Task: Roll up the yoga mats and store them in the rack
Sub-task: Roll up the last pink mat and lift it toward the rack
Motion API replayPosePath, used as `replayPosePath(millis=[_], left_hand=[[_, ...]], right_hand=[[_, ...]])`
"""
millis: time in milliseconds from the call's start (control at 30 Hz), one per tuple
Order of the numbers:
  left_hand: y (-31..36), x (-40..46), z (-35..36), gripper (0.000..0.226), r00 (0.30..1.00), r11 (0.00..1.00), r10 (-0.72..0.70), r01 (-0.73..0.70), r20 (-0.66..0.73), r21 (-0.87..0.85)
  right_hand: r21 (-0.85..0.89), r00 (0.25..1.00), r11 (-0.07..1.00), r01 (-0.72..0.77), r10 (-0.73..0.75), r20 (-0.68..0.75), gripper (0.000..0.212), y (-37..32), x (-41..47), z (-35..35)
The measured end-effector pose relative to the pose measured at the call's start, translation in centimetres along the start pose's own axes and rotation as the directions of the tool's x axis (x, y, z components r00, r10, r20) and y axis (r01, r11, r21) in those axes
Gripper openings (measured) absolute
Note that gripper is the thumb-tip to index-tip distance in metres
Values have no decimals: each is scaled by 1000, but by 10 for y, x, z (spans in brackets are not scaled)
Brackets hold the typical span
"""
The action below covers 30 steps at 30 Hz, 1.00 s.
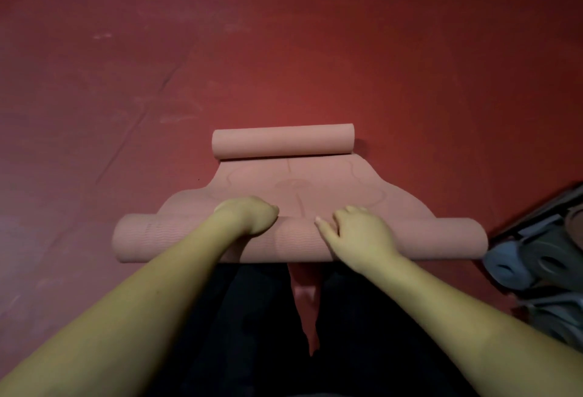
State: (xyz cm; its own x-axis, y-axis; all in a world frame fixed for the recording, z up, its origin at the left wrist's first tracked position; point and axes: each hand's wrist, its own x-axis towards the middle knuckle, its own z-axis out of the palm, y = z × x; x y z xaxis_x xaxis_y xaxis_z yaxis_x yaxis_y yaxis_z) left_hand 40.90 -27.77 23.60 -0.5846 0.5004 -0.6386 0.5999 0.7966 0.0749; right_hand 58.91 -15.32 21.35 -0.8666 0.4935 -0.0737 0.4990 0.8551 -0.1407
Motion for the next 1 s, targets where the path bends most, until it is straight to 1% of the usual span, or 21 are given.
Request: replayPosePath(millis=[33,67,133,167,233,267,300,367,400,433,500,600,667,767,867,933,1000], left_hand=[[1,0,0,57,1000,1000,-8,8,-5,-1],[0,0,1,57,1000,1000,-15,15,-18,0],[0,0,7,57,998,999,-41,41,-55,12],[-2,0,11,56,995,999,-41,43,-96,26],[-3,-3,17,50,971,999,-37,36,-237,-8],[-4,-5,19,47,949,999,-26,17,-314,-34],[-4,-7,20,45,919,1000,12,-19,-393,-15],[-5,-10,22,47,820,994,108,-94,-561,54],[-6,-11,23,50,771,988,151,-130,-619,80],[-5,-13,25,53,738,984,177,-154,-651,93],[-5,-16,34,53,702,982,184,-162,-688,98],[-6,-23,54,52,708,977,210,-122,-675,176],[-9,-24,55,57,740,975,208,-104,-639,196],[-4,-24,32,64,796,979,175,-80,-579,187],[1,-23,15,61,797,977,195,-103,-572,189],[2,-27,9,63,854,984,171,-125,-492,126],[3,-31,12,64,905,989,144,-117,-400,91]], right_hand=[[-8,1000,1000,3,-3,-17,69,-2,-5,6],[-14,999,1000,11,-12,-48,68,-3,-8,11],[-23,994,999,23,-25,-110,59,-3,-11,20],[-28,990,999,27,-31,-138,56,-2,-10,23],[-32,986,999,26,-31,-163,54,0,-7,24],[-33,987,999,18,-23,-160,55,1,-5,24],[-37,989,999,11,-16,-149,56,0,-2,23],[-52,994,999,-1,-5,-105,63,-3,4,18],[-66,997,998,-6,1,-78,65,-5,8,15],[-78,999,997,-10,6,-51,65,-5,12,12],[-47,1000,999,-23,23,18,61,-2,24,8],[-2,980,999,-46,46,191,67,1,43,-2],[-1,966,999,-35,34,257,72,-1,53,-8],[29,932,997,-70,55,359,72,-5,64,-22],[69,858,992,-104,55,511,69,-8,72,-42],[118,792,984,-132,33,610,67,-6,71,-49],[160,744,976,-148,3,669,64,-4,64,-45]])
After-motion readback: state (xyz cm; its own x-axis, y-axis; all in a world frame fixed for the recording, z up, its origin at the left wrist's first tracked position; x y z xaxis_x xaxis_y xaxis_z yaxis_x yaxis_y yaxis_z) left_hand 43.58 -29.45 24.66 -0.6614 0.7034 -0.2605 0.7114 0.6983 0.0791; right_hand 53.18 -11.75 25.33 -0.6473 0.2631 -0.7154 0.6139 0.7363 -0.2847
